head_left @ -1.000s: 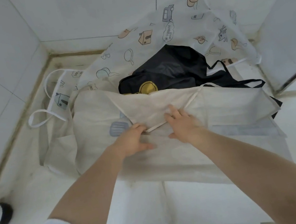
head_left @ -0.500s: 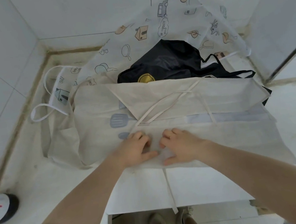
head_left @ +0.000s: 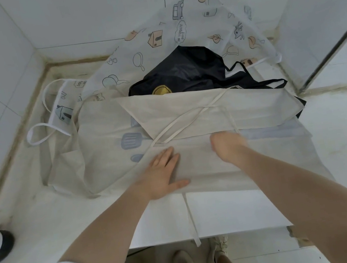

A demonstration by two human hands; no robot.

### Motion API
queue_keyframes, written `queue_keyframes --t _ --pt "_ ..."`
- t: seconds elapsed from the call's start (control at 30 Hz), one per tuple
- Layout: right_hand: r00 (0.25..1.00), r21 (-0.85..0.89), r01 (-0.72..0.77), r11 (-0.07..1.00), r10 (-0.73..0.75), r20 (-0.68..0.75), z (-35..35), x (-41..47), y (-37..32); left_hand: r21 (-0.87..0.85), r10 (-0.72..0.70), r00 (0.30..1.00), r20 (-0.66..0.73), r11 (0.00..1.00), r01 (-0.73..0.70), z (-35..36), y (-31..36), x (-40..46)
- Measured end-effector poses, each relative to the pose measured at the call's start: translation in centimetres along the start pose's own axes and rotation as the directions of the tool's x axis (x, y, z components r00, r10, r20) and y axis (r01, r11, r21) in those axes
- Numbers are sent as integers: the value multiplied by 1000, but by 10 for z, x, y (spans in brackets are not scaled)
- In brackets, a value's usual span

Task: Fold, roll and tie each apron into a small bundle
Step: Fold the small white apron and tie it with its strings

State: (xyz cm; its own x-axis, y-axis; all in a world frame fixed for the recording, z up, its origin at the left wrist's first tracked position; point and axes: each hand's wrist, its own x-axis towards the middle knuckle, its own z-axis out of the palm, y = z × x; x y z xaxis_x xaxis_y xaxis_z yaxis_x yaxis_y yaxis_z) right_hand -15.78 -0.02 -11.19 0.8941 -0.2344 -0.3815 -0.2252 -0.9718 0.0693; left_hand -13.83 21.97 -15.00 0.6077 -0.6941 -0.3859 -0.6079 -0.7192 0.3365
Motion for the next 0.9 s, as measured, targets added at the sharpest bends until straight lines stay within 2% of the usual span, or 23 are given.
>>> queue_keyframes --t 0.13,0.2,0.27,0.37,0.47,0.57,0.67,0.73,0.8,0.9 --pt "995 163 -50 985 35 89 2 6 -4 54 -21 1000 7 998 20 6 -5 3" --pt "985 191 -76 979 44 166 5 12 -3 76 -10 1000 -1 997 10 8 -7 2" --pt "990 211 -93 973 69 120 3 16 -1 86 4 1000 -30 996 -2 9 -8 2" --pt "992 243 -107 964 121 -41 0 19 -2 81 -12 998 -62 997 17 11 -11 2" --pt "994 315 12 949 23 -108 3 14 -5 104 -52 996 -77 993 60 13 -11 4" --pt "947 177 318 932 -303 -106 11 1 -11 132 -66 995 -75 988 75 16 -11 7" --pt "842 -64 538 841 -532 88 21 -16 -20 125 -79 995 -60 988 86 15 -9 10" --pt "800 -175 599 781 -580 150 25 -22 -23 21 -105 991 -82 994 107 10 -7 13" --pt "783 -226 621 750 -610 127 23 -23 -23 -103 -120 986 -115 989 108 2 -5 15" --pt "797 -243 603 760 -584 154 17 -26 -26 -203 -95 992 -83 976 76 -8 -7 13"
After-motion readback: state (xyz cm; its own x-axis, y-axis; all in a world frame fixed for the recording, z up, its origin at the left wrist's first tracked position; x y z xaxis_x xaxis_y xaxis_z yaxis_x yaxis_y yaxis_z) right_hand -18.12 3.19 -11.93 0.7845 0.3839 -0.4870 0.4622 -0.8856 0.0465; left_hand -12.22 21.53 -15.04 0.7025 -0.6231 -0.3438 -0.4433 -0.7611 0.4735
